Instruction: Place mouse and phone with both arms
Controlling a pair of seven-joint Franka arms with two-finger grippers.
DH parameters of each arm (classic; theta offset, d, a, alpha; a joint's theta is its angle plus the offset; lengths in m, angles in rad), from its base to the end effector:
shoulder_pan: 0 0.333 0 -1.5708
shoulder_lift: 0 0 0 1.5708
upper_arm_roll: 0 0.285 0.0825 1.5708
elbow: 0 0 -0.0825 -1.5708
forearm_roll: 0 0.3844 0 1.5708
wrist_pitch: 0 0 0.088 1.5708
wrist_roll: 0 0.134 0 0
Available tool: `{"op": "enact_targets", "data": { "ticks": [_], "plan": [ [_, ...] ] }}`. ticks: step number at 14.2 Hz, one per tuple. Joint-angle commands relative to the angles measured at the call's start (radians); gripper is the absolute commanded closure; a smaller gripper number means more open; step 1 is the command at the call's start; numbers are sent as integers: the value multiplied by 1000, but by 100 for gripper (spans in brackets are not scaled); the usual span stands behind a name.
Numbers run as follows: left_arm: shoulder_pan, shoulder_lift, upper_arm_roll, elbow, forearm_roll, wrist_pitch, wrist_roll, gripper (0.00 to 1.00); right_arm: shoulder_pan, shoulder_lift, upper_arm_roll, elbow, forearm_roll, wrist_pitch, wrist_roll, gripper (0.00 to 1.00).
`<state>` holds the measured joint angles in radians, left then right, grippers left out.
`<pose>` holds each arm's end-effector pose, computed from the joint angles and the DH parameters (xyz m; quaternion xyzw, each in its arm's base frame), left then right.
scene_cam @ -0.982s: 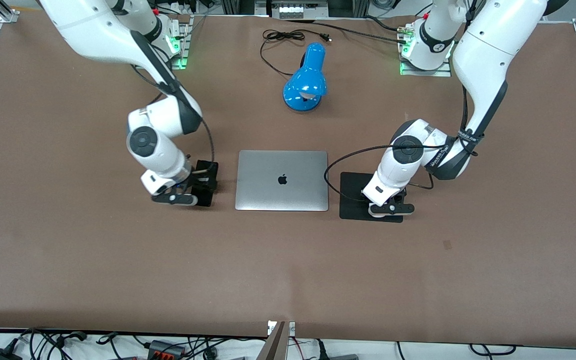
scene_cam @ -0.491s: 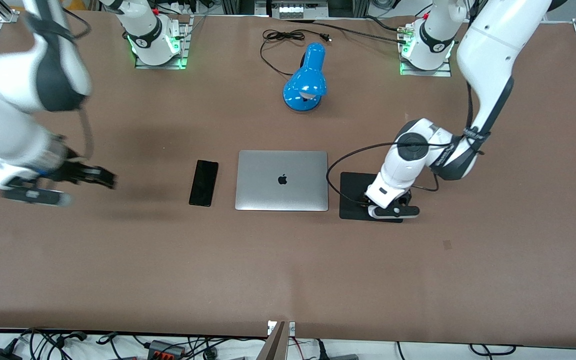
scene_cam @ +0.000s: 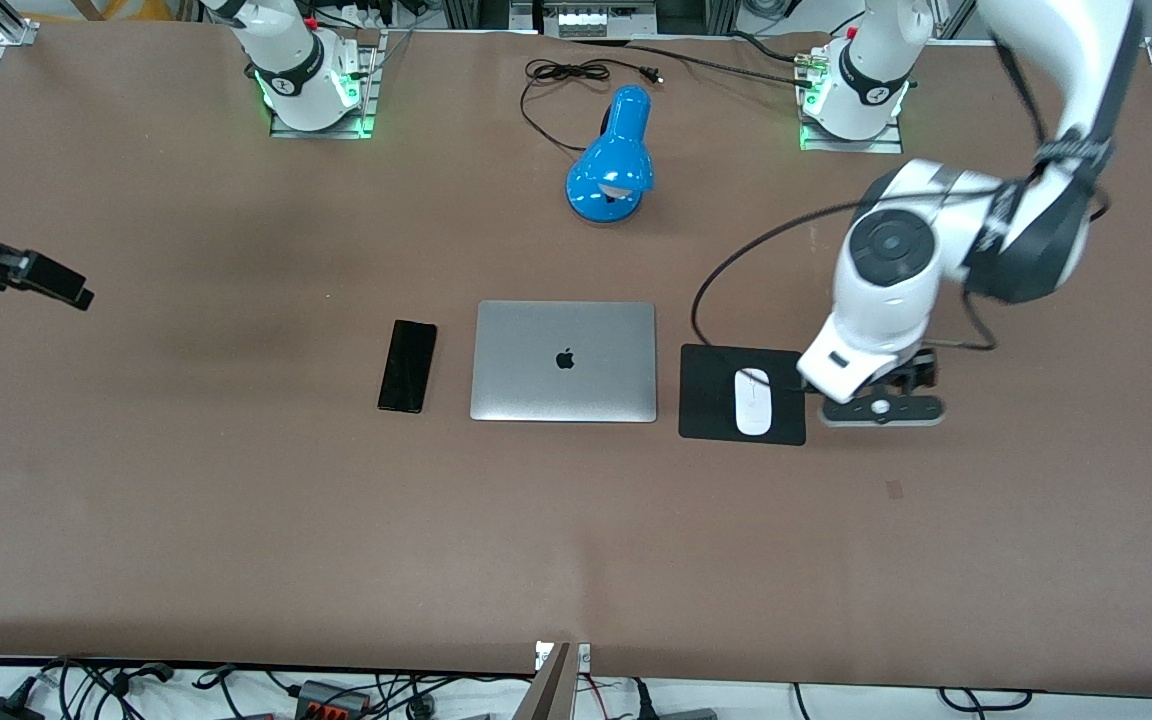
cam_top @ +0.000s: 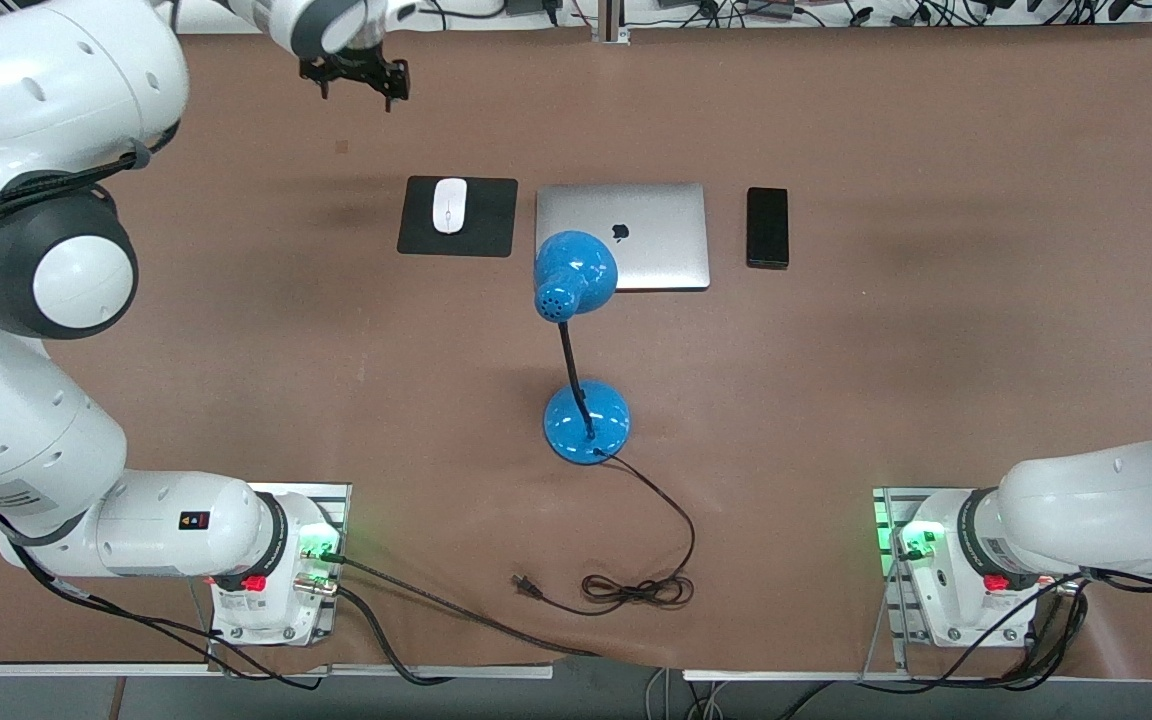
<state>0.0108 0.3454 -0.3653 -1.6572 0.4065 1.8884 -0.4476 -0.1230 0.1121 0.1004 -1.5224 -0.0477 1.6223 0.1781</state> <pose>0.6118 -0.1672 0.3599 -0.9906 0.0186 -0.0112 0.1349 0.5886 -0.0221 0.5302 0.9949 -0.0991 -0.0044 0.0186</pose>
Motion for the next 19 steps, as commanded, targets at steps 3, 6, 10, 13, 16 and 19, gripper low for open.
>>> {"op": "enact_targets", "data": {
  "ticks": [3, 6, 10, 13, 16, 19],
  "plan": [
    [127, 10, -9, 270, -367, -357, 207, 0, -10, 3, 5, 13, -20, -53, -150, 0],
    [135, -37, 2, 335, -400, -521, 205, 0, -15, -20, 5, 14, -18, -71, -241, 0],
    [69, -179, 179, 221, -525, -457, 213, 0, -18, -25, 5, 14, -11, -88, -218, 0],
    [21, -351, 276, 9, -520, -306, 367, 0, -20, -25, 5, 11, -8, -72, -219, 0],
    [18, -436, 278, -84, -437, -227, 403, 0, -21, -25, 5, 11, -8, -67, -219, 0],
    [-3, -428, 292, -79, -423, -226, 411, 0, -18, -25, 5, 11, -8, -73, -218, 0]
  ]
}}
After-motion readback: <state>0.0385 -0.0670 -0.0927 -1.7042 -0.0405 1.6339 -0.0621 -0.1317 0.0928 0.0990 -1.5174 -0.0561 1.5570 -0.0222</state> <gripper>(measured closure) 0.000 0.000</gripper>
